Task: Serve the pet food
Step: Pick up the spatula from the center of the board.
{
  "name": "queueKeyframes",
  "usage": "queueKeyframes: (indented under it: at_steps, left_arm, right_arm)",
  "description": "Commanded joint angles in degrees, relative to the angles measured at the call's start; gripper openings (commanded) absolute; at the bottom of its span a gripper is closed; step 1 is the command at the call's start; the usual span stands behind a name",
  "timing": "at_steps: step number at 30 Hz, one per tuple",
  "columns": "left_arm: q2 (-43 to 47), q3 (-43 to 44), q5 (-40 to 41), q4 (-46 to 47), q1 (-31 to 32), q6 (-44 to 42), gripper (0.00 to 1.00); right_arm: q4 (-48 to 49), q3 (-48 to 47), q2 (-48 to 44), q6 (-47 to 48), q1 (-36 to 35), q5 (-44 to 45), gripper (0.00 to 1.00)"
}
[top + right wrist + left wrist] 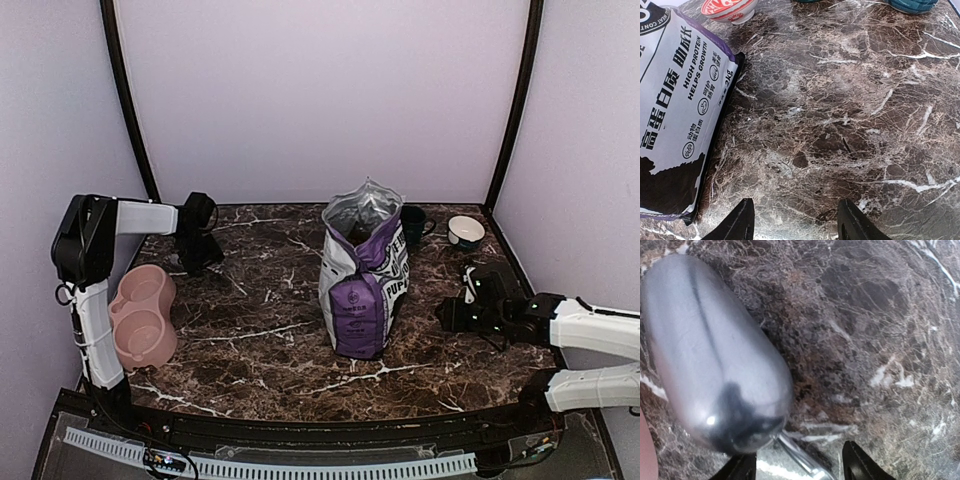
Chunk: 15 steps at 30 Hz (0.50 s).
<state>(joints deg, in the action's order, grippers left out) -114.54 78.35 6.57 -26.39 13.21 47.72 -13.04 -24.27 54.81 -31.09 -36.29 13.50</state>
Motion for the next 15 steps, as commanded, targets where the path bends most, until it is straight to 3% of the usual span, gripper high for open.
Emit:
queueKeyframes:
  at_steps: [1, 6, 11, 15]
  left_arm:
    - [-2.7, 2.5, 0.4, 0.5, -0.3, -0.1, 0.58]
    - [-4.8, 4.3, -0.3, 0.3, -0.4, -0.9, 0.40]
    - [-4.8, 4.0, -2.6, -0.4, -0.4, -0.8, 0.11]
    - [-3.1, 1.7, -5.1, 0.7, 0.1, -0.6, 0.01]
  right_arm:
    - [2.9, 0.3, 1.0, 0.7, 0.5, -0.7, 0.57]
    - [2.8, 0.1, 1.5, 0.9, 0.5, -0.9, 0.57]
    - [2.8, -0.4, 1.6, 0.8, 0.5, -1.3, 0.57]
    - [2.6, -1.0, 2.1, 0.8, 0.5, -1.7, 0.57]
